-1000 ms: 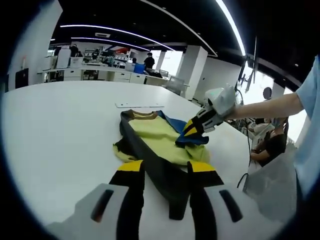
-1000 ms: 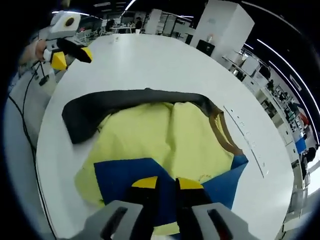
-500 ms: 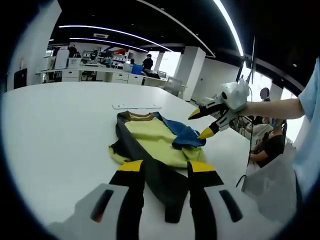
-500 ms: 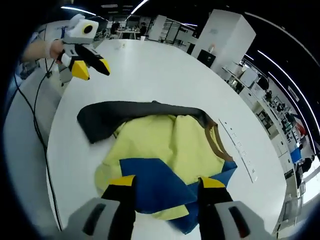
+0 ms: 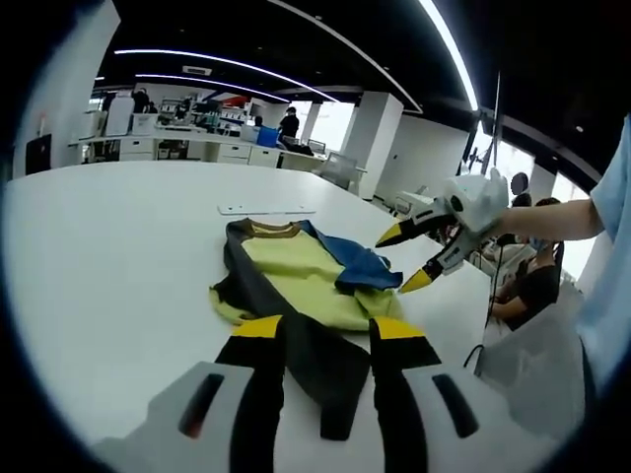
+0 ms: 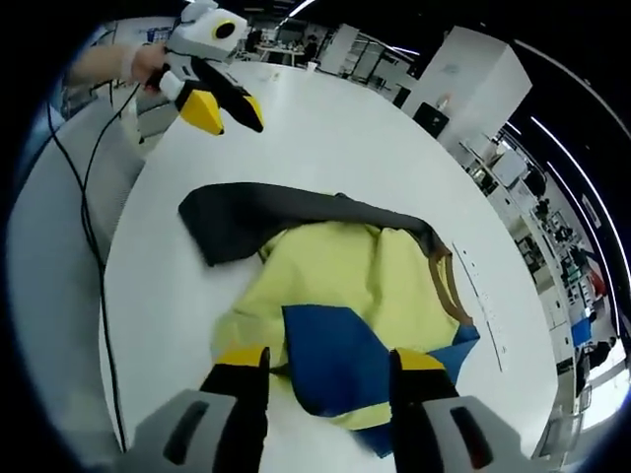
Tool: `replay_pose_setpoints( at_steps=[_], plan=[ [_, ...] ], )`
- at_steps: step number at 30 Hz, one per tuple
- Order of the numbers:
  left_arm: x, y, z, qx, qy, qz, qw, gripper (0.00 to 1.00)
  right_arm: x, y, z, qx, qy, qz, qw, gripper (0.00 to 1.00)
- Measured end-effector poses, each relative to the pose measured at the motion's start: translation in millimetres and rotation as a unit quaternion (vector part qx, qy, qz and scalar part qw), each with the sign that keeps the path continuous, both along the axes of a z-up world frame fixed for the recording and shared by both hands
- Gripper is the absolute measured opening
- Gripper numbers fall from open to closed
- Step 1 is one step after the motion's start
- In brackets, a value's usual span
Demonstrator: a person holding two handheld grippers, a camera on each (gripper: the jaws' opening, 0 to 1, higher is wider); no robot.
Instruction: Fold the garment on the visible template until the final outline fits inside the template.
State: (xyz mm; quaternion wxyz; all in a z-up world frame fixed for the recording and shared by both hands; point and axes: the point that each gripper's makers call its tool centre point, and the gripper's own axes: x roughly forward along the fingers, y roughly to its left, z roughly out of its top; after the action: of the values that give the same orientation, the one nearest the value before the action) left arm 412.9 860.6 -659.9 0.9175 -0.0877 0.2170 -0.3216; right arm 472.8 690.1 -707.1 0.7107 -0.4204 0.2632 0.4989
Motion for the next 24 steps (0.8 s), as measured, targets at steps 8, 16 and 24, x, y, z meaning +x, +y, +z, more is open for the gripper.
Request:
replay_pose_setpoints(
  at_steps=[8, 16, 24],
  plan=[
    [-1.4, 1.2, -2.8, -0.002, 0.003, 0.002, 1.0000, 0.31, -7.1, 1.5, -16.6, -0.004, -0.014, -0.002, 0.9999, 0.33],
    [-2.3, 1.5, -5.6, -0.005, 0.007, 0.003, 1.0000, 0.31, -1.7, 3.9, -19.4, -0.010, -0.048, -0.004, 0.9988, 0.18],
    [-2.9, 1.5, -5.7, -0.006, 0.008, 0.004, 0.9999, 0.31, 1.2, 5.3, -11.2, 0.008, -0.050, -0.014, 0.9986, 0.00]
  ],
)
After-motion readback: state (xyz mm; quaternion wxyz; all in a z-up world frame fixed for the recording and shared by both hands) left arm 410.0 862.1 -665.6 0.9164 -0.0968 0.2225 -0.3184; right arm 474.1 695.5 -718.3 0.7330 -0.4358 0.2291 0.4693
